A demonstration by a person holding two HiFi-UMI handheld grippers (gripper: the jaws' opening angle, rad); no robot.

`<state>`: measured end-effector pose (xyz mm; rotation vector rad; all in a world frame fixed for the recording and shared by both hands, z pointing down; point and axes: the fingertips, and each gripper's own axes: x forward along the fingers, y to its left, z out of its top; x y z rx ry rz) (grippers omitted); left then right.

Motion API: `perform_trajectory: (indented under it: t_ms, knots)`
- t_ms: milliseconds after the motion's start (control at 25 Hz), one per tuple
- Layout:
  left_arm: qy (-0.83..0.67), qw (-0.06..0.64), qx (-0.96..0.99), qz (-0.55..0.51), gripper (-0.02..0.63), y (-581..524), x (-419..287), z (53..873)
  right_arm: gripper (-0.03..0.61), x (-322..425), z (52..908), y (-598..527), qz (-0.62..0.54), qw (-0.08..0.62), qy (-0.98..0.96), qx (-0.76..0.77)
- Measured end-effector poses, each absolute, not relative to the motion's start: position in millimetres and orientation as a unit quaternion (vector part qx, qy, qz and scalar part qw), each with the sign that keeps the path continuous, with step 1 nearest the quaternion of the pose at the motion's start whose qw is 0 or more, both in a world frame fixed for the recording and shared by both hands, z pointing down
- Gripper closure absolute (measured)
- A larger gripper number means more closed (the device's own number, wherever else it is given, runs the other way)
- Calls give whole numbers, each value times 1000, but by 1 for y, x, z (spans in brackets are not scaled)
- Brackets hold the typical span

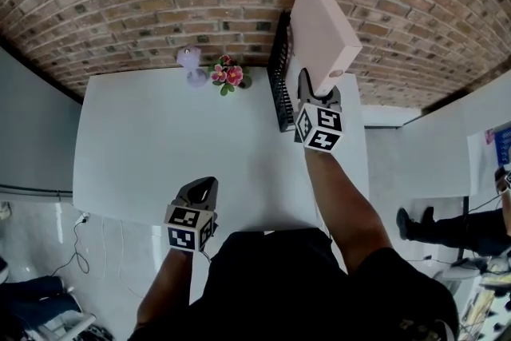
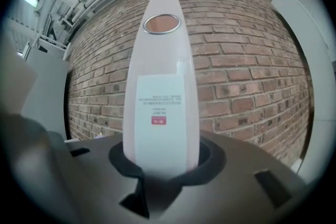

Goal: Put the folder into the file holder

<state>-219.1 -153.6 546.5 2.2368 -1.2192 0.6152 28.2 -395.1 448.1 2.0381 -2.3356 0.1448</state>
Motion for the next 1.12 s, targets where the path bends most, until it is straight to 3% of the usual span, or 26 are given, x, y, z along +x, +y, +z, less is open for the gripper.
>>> perform_trajectory:
  t_ms: [720,880,1120]
  knots:
    - [-456,269,818,224,607,-149,-220,553,376,22,468,-398,63,24,-774,629]
    - [-453,271,820,222,607,-149,-218,555,434,22,467,-398,75,12,-778,623]
    - [-451,267,820,231,607,-146,-217,556,445,25,464,-397,69,-5,-766,640]
